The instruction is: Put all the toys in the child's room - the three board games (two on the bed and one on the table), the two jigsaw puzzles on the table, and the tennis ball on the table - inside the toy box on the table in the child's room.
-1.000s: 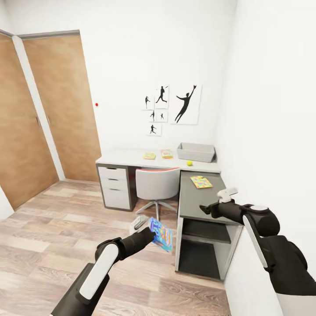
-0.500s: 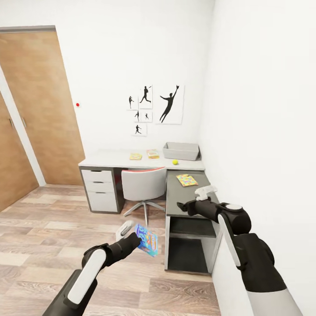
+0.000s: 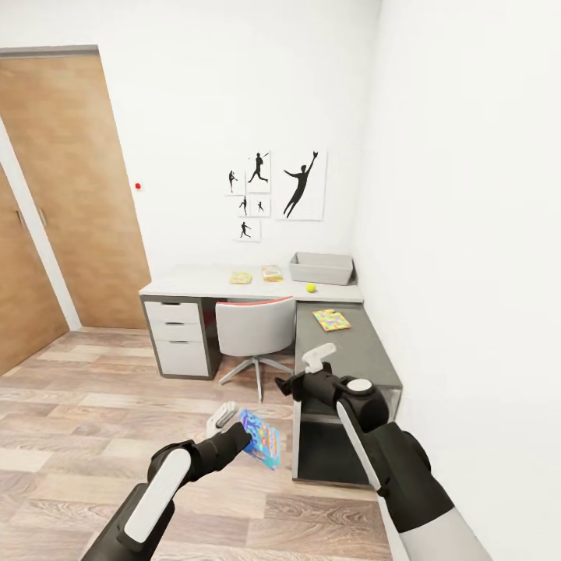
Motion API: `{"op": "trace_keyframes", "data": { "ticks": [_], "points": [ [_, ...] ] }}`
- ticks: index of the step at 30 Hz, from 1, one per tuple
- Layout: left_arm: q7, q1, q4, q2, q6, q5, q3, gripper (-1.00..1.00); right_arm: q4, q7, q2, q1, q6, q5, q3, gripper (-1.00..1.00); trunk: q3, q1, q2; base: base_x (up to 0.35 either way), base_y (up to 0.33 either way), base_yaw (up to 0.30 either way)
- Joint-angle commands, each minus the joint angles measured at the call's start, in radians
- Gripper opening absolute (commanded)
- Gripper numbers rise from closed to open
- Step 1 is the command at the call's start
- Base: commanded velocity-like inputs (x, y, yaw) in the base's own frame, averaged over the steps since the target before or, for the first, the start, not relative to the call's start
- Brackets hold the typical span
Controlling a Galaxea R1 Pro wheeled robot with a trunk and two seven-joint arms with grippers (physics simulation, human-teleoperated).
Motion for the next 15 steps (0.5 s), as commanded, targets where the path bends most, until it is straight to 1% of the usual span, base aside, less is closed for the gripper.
{"op": "trace_keyframes", "data": {
  "ticks": [1, 3, 11, 15],
  "points": [
    [0.010, -0.001, -0.001, 0.001, 0.001, 0.011, -0.001, -1.00, -0.001, 0.001, 0.001, -0.001, 0.004, 0.004, 0.000, 1.00, -0.001, 0.000, -0.001, 0.000, 0.000, 0.000],
    [0.006, -0.001, -0.001, 0.001, 0.001, 0.011, -0.001, -1.00, -0.022, -0.015, 0.002, -0.001, 0.004, 0.004, 0.003, 1.00, -0.001, 0.000, -0.001, 0.000, 0.000, -0.148],
    [0.003, -0.001, -0.001, 0.000, 0.002, 0.012, -0.001, -1.00, -0.044, -0.020, -0.001, 0.000, 0.004, 0.006, 0.005, 1.00, -0.001, 0.000, -0.001, 0.001, 0.000, -0.231],
    [0.002, -0.001, 0.000, 0.001, 0.003, 0.010, -0.001, -1.00, -0.060, -0.020, -0.002, 0.000, 0.004, 0.009, 0.007, 1.00, -0.001, 0.000, -0.001, 0.112, 0.085, -0.081]
  ]
}}
